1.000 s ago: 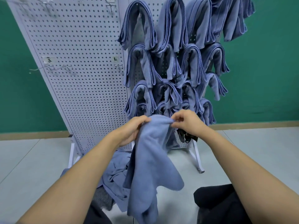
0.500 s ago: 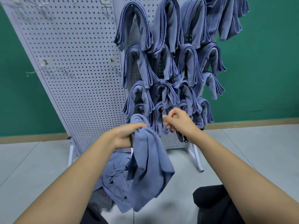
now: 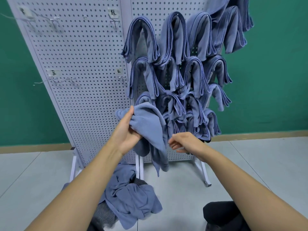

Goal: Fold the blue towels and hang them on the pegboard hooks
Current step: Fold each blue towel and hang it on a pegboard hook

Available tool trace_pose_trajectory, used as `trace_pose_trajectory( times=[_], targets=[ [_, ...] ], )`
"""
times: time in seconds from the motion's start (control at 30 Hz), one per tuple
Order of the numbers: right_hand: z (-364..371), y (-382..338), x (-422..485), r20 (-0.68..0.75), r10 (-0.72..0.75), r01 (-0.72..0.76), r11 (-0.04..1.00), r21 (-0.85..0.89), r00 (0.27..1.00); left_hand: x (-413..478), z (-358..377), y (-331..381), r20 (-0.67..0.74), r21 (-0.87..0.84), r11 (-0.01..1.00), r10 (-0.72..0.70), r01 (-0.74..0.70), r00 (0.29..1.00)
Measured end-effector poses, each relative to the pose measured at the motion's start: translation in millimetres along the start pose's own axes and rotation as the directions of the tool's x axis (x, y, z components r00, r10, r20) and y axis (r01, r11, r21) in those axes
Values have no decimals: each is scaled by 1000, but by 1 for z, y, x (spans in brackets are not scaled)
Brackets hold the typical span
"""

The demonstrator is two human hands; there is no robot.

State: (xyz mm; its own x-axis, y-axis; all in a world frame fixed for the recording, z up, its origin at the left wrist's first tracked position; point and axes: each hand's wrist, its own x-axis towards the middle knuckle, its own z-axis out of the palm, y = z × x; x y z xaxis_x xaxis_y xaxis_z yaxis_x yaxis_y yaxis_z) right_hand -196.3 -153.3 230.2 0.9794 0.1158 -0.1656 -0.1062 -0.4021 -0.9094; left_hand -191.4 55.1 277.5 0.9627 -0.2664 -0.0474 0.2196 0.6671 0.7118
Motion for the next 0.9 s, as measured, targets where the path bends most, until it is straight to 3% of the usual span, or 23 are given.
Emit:
trace_pose_trajectory(
  times=[0.17,0.3,0.43,0.6,0.67,0.77,0.9],
  targets=[
    [3,-4,-2,38,-106,105,994,43,994,-3,2,-8,38,224,974,-41,31,998],
    [2,-7,0,-10,-174,172,962,211,985,0,-3,-8,-59,249,967,-38,51,998],
    [3,-12,1,-51,-120,130,882,453,991,-4,-1,-9,-35,180,983,-25,31,999],
    [6,-7,4,-160,-69,118,941,318,985,-7,4,-4,-1,107,994,-23,23,1000],
    [5,-7,2,-107,-82,112,945,307,991,-7,6,-5,-6,106,994,-16,17,1000],
    [7,-6,1,95,-69,36,947,319,993,-8,8,-9,-6,128,991,-39,39,999],
    [11,-10,2,249,-51,-73,882,466,967,-10,9,-11,14,187,974,-134,129,991]
  ],
)
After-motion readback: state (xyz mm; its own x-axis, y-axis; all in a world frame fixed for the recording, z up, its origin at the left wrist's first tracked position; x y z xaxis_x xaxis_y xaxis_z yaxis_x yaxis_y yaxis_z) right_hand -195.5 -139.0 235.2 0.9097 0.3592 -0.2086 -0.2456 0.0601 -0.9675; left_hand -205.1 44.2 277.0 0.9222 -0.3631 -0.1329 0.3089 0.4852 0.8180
